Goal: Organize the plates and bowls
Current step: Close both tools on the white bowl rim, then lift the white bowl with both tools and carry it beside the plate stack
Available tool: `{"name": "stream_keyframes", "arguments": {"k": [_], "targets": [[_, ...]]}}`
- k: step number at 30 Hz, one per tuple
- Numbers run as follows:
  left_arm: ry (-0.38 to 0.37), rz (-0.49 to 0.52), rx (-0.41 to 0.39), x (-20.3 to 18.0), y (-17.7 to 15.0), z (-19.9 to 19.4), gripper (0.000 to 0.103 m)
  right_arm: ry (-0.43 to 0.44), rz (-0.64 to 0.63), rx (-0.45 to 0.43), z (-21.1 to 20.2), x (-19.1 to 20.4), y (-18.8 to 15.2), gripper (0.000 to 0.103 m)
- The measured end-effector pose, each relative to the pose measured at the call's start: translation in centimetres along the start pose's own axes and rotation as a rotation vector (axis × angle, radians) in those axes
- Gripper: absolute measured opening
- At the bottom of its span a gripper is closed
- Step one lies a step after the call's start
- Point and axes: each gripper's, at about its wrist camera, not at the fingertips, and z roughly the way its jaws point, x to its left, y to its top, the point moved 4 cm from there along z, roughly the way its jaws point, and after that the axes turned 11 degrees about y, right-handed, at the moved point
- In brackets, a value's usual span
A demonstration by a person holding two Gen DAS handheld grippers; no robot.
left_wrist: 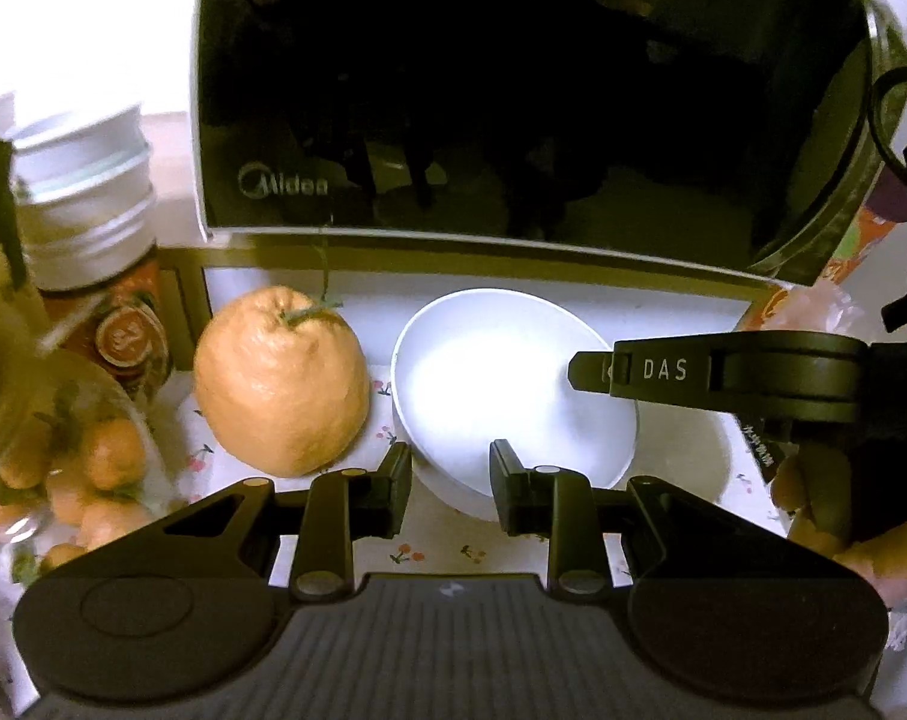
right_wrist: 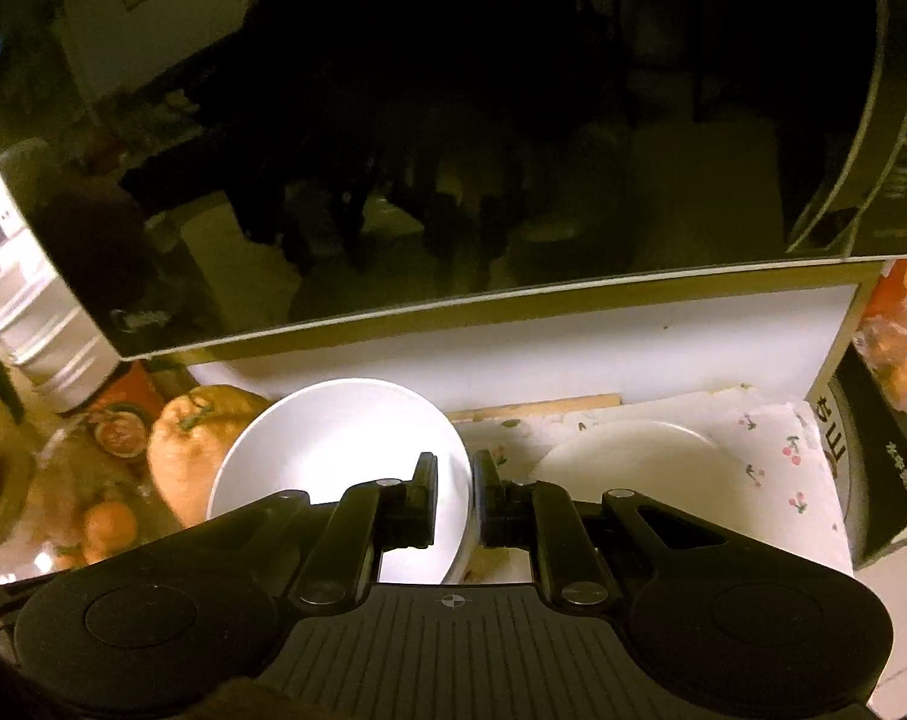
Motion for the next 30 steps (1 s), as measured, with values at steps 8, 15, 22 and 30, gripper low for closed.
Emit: {"name": "stream_keyframes", "arguments": {"k": [8,15,22,30], "targets": [[-0.007,0.004,-0.018,0.1,-0.1,-4.4,0.026,0.002,-0.005,-0.026,-4.5,1.7,-0.1,0.013],[-0.026,0.008,-0.030,-0.7,-0.9,-7.8,0.026,0.001,0.006,-0.052,-8.7,2.6,-0.6,0.013],[-0.044,0.017,-0.027,-1.3,-2.7,-10.3,0.026,-0.003,0.022,-0.062,-12.3,3.0,-2.4,0.013],[-0.076,0.007,0.017,-1.7,-5.8,-12.0,0.026,0.004,0.057,-0.061,-15.1,2.9,-5.5,0.013]]}}
